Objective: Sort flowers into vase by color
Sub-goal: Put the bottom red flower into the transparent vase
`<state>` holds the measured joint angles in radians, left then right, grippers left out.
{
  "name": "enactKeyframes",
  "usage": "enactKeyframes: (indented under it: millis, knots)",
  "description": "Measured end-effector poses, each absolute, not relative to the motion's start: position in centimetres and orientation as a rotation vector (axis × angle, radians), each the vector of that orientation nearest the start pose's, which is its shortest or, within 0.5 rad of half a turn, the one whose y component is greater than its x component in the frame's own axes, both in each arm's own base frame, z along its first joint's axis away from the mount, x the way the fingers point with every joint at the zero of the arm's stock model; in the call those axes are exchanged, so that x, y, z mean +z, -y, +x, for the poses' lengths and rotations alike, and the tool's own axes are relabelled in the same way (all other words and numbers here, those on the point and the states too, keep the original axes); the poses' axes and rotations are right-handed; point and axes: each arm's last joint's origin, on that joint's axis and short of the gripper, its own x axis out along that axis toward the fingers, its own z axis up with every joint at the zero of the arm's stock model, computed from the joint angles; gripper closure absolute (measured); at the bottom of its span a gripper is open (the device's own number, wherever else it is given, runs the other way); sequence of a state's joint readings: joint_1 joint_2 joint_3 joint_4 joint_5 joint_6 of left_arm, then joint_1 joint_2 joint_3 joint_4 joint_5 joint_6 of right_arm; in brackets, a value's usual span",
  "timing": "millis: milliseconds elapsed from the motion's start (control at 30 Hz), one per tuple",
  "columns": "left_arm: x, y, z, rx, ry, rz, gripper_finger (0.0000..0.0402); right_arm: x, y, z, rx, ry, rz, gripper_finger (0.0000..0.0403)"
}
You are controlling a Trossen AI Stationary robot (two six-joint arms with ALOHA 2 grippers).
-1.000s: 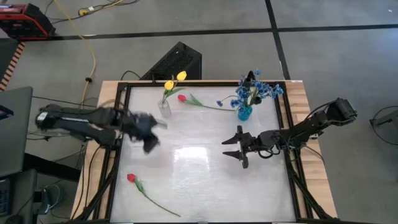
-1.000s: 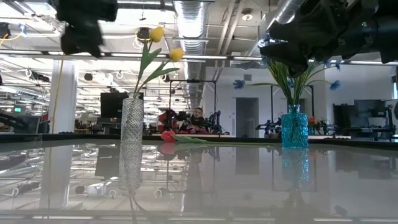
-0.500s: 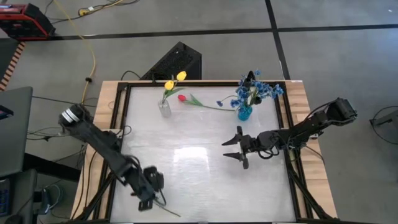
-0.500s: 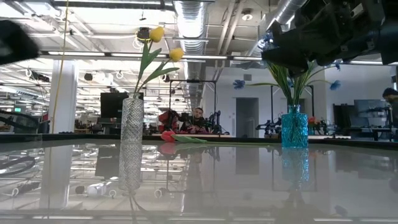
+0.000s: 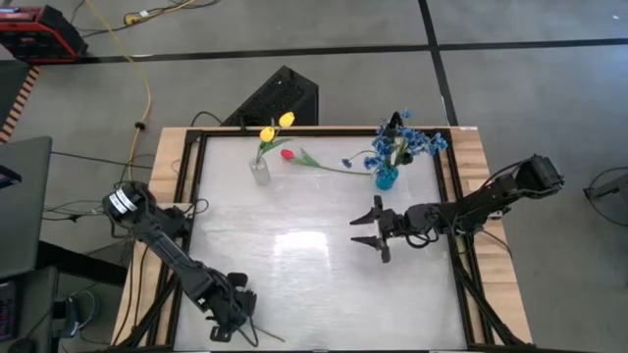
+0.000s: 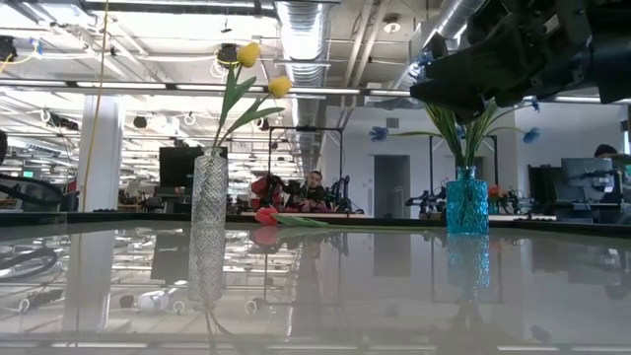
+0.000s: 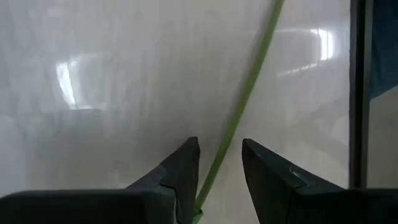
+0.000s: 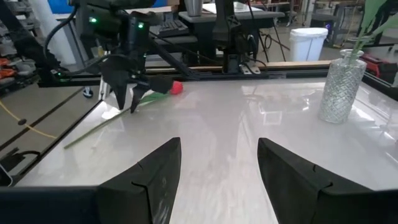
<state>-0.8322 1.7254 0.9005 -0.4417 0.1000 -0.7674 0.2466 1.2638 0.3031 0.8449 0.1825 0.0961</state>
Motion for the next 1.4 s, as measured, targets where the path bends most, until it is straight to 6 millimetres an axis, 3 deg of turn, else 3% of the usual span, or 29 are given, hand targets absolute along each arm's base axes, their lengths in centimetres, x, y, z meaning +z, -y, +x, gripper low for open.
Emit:
enactKeyframes:
  millis: [200,400,500,600,667,767,900,1033,1200,1400]
  knots:
    - [13.1,23.8,17.8,-0.37,-1.412,0.004,0.0304,17.6,-5.0,22.0,0.058,-0.135,0.067,0.0164]
    - [13.0,24.2,16.7,-0.27,-1.35,0.076,0.0353,17.1,-5.0,21.9,0.055,-0.182,0.056,0.0164]
    - [12.9,23.8,17.2,-0.222,-1.331,0.067,0.039,17.0,-5.0,21.9,0.054,-0.194,0.054,0.0164]
    - [13.6,23.3,18.3,-0.215,-1.292,0.093,0.0397,17.0,-5.0,21.9,0.054,-0.198,0.053,0.0164]
    - [14.7,22.7,19.3,-0.186,-1.217,0.172,0.04,17.0,-4.9,21.9,0.054,-0.189,0.054,0.0164]
    - [17.9,20.7,21.1,0.066,-1.059,0.203,0.0401,17.6,-5.0,22.0,0.057,-0.139,0.063,0.0164]
    - [21.9,17.2,22.3,0.426,-0.874,0.052,0.0401,18.9,-5.8,22.6,0.09,-0.094,-0.018,0.0164]
    - [24.1,13.0,24.1,0.609,-0.801,-0.314,0.0401,20.4,-8.0,23.6,0.15,-0.103,-0.22,0.0164]
    - [23.3,9.8,26.3,0.555,-0.921,-0.725,0.0401,21.1,-10.3,26.0,0.048,-0.197,-0.519,0.0164]
    - [22.3,8.9,29.6,0.312,-0.885,-0.821,0.0401,19.7,-11.7,30.6,-0.083,-0.347,-0.836,0.0164]
